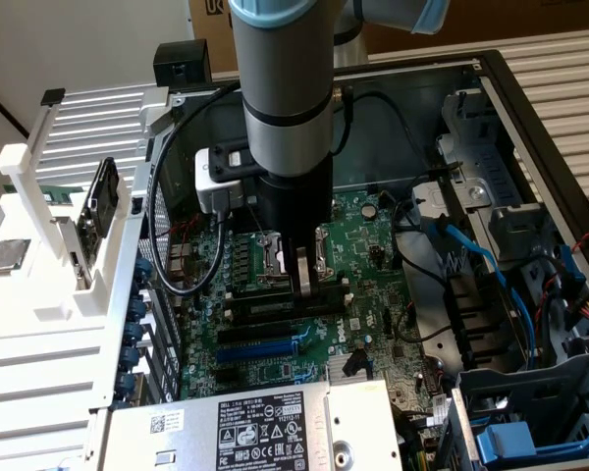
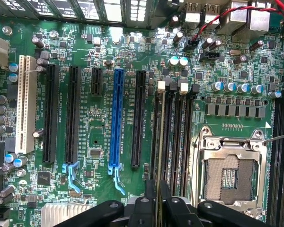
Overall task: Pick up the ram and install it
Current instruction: 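Insert the ram into the slot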
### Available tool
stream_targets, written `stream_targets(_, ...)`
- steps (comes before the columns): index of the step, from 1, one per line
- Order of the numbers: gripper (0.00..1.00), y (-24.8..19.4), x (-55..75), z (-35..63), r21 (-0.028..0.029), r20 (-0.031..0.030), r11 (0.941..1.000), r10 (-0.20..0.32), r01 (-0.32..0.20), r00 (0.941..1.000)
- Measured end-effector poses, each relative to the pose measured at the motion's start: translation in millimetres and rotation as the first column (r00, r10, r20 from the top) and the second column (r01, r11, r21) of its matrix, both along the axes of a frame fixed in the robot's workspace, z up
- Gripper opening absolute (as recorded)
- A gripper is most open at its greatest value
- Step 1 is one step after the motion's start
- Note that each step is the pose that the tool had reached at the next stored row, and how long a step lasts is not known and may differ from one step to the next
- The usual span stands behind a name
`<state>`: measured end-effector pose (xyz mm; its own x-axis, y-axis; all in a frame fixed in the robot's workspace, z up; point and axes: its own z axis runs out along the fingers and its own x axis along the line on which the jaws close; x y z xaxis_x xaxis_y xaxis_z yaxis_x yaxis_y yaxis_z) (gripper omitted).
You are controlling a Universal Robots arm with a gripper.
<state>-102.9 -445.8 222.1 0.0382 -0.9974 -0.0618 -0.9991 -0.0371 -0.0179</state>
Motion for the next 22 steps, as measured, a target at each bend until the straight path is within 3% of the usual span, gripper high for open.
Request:
stream_targets(1,0.22,0.0,0.1,0.0,0.0000,0.0000,1.0000,0.000,0.000,1.0000)
stream_targets(7,0.22,0.2,-0.1,0.9,0.0000,0.0006,1.0000,0.000,0.000,1.0000)
stream_targets(14,0.22,2.7,-1.4,13.0,0.0000,0.0101,1.0000,0.000,0.000,0.9999)
stream_targets(18,0.22,6.5,-4.2,17.2,0.0000,0.0182,1.0000,0.000,0.000,0.9998)
stream_targets(19,0.22,9.2,-8.2,19.2,-0.0004,0.0252,1.0000,0.000,0.000,0.9997)
stream_targets(22,0.22,9.5,-13.0,19.6,0.0000,0.0365,1.0000,0.000,0.000,0.9993)
